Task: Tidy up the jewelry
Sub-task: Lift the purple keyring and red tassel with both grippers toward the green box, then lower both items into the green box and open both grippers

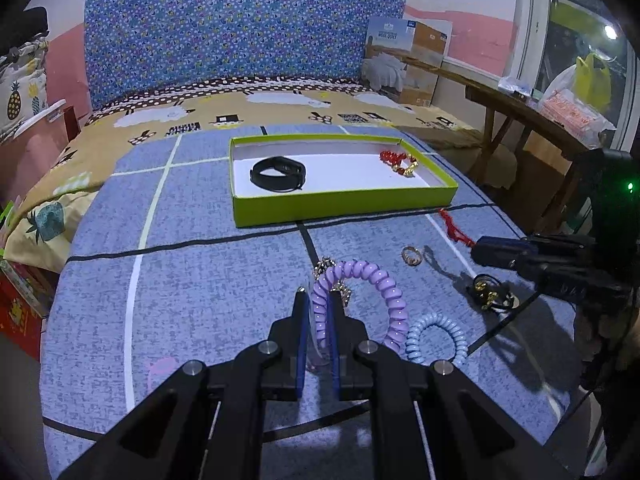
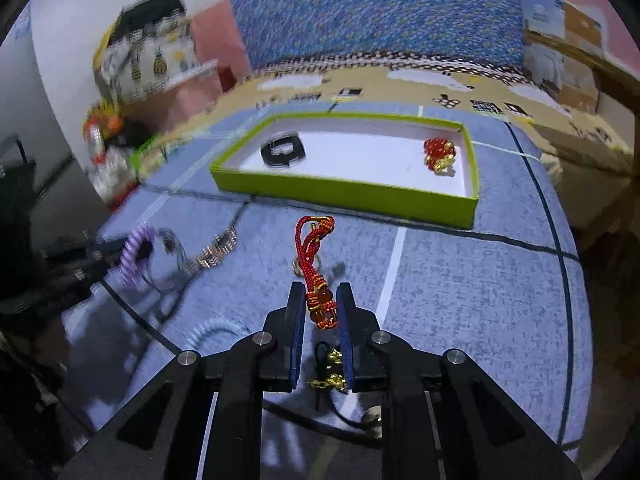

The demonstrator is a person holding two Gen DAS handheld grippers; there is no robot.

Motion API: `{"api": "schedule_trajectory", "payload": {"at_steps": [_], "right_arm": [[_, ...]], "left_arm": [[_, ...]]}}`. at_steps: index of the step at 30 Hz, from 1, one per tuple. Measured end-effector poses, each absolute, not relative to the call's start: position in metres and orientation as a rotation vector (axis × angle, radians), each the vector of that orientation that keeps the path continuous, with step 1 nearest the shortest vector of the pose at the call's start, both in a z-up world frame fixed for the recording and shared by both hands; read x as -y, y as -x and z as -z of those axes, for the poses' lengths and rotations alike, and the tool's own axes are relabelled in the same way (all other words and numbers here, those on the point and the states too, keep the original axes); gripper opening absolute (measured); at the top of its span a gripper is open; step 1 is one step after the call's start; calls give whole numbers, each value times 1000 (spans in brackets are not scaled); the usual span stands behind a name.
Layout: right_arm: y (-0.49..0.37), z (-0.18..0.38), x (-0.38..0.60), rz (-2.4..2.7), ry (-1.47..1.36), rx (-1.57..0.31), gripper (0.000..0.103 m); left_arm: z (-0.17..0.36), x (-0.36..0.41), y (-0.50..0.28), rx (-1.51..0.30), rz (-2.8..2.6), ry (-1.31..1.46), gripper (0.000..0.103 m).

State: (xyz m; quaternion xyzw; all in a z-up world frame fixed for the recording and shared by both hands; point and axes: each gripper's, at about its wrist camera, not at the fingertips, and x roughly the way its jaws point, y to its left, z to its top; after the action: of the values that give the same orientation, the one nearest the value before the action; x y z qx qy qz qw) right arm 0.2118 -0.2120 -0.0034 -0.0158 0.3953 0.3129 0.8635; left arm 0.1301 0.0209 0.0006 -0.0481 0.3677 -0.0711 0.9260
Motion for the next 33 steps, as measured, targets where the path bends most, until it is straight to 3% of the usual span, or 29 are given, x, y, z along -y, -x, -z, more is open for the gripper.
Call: {"api": "schedule_trajectory", "payload": {"at_steps": [6,18,33], "right_arm": [[-207,-13,232,-667,-128,-788,16],[-211,-27,230,-614,-97,-749,16],[-288,-26,208,-547,-12,-766,16]], "left_arm": [[-12,-22,-125,-726,155,113,9],[-25,-16,-140,-698,165,80,9],[-40,-13,-241,-691,151,20,10]]}}
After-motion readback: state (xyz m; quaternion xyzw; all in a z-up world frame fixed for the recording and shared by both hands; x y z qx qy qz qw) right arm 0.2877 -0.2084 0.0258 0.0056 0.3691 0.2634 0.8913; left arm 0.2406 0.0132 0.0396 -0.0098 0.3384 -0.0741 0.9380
